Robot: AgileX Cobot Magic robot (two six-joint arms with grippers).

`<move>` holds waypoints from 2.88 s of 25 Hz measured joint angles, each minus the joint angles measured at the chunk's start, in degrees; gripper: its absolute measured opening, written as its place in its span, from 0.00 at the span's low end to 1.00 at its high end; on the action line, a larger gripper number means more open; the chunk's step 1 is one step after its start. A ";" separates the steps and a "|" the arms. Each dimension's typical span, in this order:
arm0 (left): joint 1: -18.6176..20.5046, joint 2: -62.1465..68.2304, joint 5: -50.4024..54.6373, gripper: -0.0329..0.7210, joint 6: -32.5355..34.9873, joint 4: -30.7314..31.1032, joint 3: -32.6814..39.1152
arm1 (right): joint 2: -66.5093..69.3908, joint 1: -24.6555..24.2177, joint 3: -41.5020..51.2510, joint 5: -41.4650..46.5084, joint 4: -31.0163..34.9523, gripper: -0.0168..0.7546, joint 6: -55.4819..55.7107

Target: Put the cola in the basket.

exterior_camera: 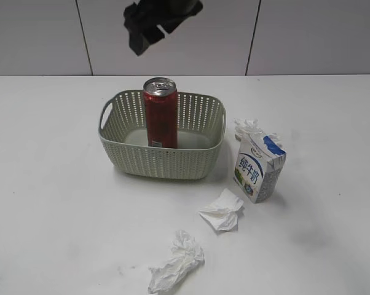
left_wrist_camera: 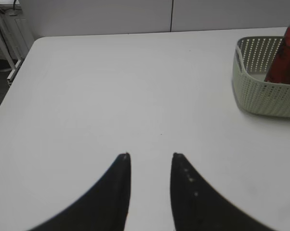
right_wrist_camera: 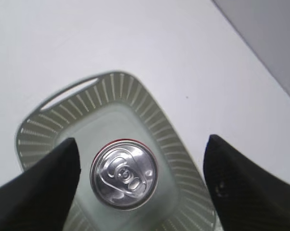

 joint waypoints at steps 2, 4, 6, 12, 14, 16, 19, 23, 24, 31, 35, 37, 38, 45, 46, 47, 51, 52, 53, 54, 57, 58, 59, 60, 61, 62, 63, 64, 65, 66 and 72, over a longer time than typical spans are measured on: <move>0.00 0.00 0.00 0.35 0.00 0.00 0.00 | -1.27 -0.08 -1.19 -0.05 -0.62 0.80 1.57; 0.00 0.00 0.00 0.35 0.00 0.00 0.00 | -2.68 -0.65 -1.44 0.52 -0.84 0.80 2.47; 0.00 0.00 0.00 0.35 0.00 0.00 0.00 | -3.55 -1.44 -1.44 2.22 -1.28 0.78 4.12; 0.00 0.00 0.00 0.35 0.00 0.00 0.00 | -4.06 -7.96 -1.46 7.34 -4.34 0.77 12.01; 0.00 0.00 0.00 0.35 0.00 0.00 0.00 | -4.10 -10.47 -1.46 8.08 -4.46 0.77 14.01; 0.00 0.00 0.00 0.35 0.00 0.00 0.00 | -4.17 -13.47 -1.40 8.14 -4.53 0.77 15.19; 0.00 0.00 0.00 0.35 0.00 0.00 0.00 | -4.70 -17.20 -0.35 8.18 -4.30 0.77 16.67; 0.00 0.00 0.00 0.35 0.00 0.00 0.00 | -8.02 -22.20 4.71 8.18 -3.85 0.77 17.43; 0.00 0.00 0.00 0.35 0.00 0.00 0.00 | -9.20 -23.11 6.17 8.18 -3.85 0.77 17.49; 0.00 0.00 0.00 0.35 0.00 0.00 0.00 | -21.81 -25.19 20.61 8.18 -3.21 0.77 17.13; 0.00 0.00 0.00 0.35 0.00 0.00 0.00 | -31.00 -25.19 29.54 8.27 -2.09 0.77 16.70; 0.00 0.00 0.00 0.35 0.00 0.00 0.00 | -35.77 -25.19 34.29 8.27 -1.88 0.76 16.69; 0.00 0.00 0.00 0.35 0.00 0.00 0.00 | -38.46 -25.19 37.13 8.27 -1.81 0.76 16.64; 0.00 0.00 0.00 0.35 0.00 0.00 0.00 | -57.08 -25.19 59.99 1.68 -1.51 0.76 16.64; 0.00 0.00 0.00 0.35 0.00 0.00 0.00 | -59.27 -25.19 63.09 0.30 -1.51 0.76 16.64; 0.00 0.00 0.00 0.35 0.00 0.00 0.00 | -61.38 -25.19 66.74 -0.64 -1.51 0.76 16.64; 0.00 0.00 0.00 0.35 0.00 0.00 0.00 | -71.12 -25.19 79.62 -3.49 -1.56 0.76 16.64; 0.00 0.00 0.00 0.35 0.00 0.00 0.00 | -73.66 -25.19 82.58 -3.99 -1.62 0.76 16.64; 0.00 0.00 0.00 0.35 0.00 0.00 0.00 | -76.21 -25.19 85.26 -4.20 -1.69 0.76 16.64; 0.00 0.00 0.00 0.35 0.00 0.00 0.00 | -78.34 -25.19 87.31 -4.35 -1.74 0.76 16.64; 0.00 0.00 0.00 0.35 0.00 0.00 0.00 | -86.25 -25.19 92.78 -4.46 -2.15 0.76 16.63; 0.00 0.00 0.00 0.35 0.00 0.00 0.00 | -89.32 -25.19 94.23 -4.46 -2.15 0.76 16.63; 0.00 0.00 0.00 0.35 0.00 0.00 0.00 | -92.49 -25.19 95.38 -4.46 -2.15 0.76 16.63; 0.00 0.00 0.00 0.35 0.00 0.00 0.00 | -95.06 -25.19 96.33 -4.46 -2.21 0.76 16.63; 0.00 0.00 0.00 0.35 0.00 0.00 0.00 | -98.17 -25.19 97.01 -4.46 -2.32 0.76 16.63; 0.00 0.00 0.00 0.35 0.00 0.00 0.00 | -101.19 -25.19 97.64 -4.33 -2.45 0.76 16.63; 0.00 0.00 0.00 0.35 0.00 0.00 0.00 | -103.99 -25.19 98.03 -4.00 -2.72 0.76 16.63; 0.00 0.00 0.00 0.35 0.00 0.00 0.00 | -106.68 -25.19 98.36 -3.72 -3.10 0.76 16.63; 0.00 0.00 0.00 0.35 0.00 0.00 0.00 | -108.81 -25.19 98.65 -3.31 -3.45 0.76 16.63; 0.00 0.00 0.00 0.35 0.00 0.00 0.00 | -111.22 -25.19 99.10 -2.75 -3.84 0.76 16.63; 0.00 0.00 0.00 0.35 -0.04 0.00 0.00 | -121.97 -25.19 99.58 -1.80 -4.27 0.76 16.63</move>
